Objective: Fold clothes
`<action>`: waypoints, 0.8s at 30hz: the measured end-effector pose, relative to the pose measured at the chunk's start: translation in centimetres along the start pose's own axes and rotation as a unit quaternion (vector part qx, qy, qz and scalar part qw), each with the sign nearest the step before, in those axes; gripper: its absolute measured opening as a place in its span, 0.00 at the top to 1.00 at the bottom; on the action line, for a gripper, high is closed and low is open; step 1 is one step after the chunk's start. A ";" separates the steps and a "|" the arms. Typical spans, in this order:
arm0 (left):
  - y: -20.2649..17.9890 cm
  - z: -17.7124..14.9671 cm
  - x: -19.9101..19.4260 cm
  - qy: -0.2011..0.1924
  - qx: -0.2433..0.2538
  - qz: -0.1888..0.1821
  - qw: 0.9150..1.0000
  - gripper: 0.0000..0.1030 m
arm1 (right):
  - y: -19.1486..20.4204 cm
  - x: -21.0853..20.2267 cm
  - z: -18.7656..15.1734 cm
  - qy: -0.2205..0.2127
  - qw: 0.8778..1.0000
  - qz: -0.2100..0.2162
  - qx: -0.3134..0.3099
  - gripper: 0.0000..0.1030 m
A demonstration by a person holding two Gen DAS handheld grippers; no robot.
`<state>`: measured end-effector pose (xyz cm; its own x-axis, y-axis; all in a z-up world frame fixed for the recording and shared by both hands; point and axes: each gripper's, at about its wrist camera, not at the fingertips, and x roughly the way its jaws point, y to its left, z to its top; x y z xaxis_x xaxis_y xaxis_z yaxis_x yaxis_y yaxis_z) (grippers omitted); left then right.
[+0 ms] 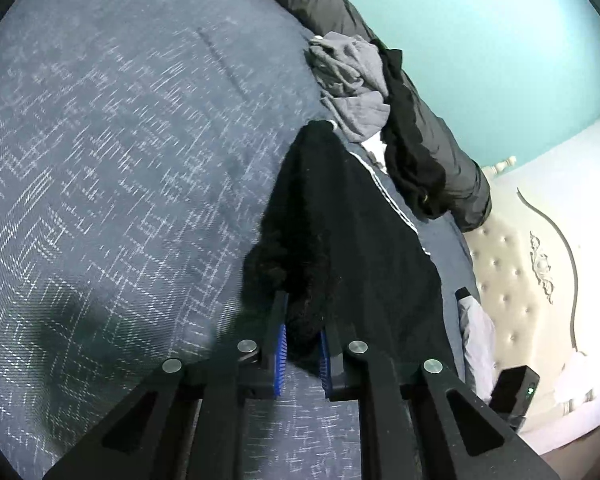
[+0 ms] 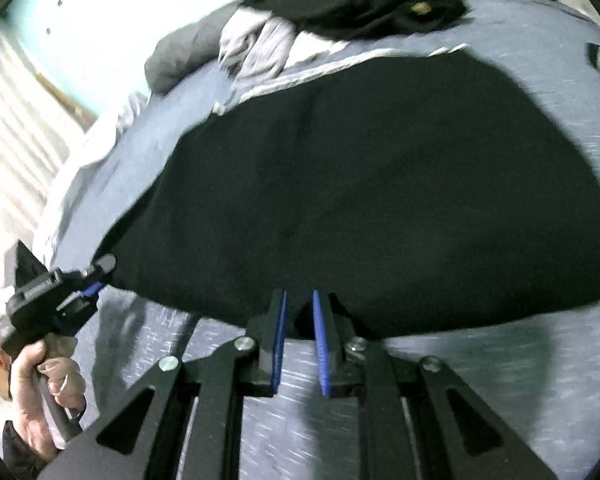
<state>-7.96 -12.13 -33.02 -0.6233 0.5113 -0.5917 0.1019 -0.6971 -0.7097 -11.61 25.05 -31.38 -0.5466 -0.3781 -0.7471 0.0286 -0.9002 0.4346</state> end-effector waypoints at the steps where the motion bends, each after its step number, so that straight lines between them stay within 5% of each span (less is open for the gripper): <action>1: -0.4 0.1 -0.1 -0.002 0.003 0.000 1.000 0.87 | -1.2 -1.1 0.2 -0.012 1.000 -0.005 0.010 0.88; 9: -5.4 0.6 -0.3 -0.012 0.043 0.007 0.999 0.88 | -11.0 -7.6 1.0 -0.080 0.990 -0.028 0.109 0.88; 24: -20.2 -0.2 3.3 0.008 0.162 -0.005 0.987 0.88 | -14.8 -10.0 0.3 -0.098 0.986 -0.012 0.132 0.88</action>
<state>-11.91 3.69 -20.70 -0.6097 0.5249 -0.5939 -0.1589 -0.8150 -0.5573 -6.83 42.21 -30.15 -0.6972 -0.2845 -0.6580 -0.1906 -0.8113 0.5527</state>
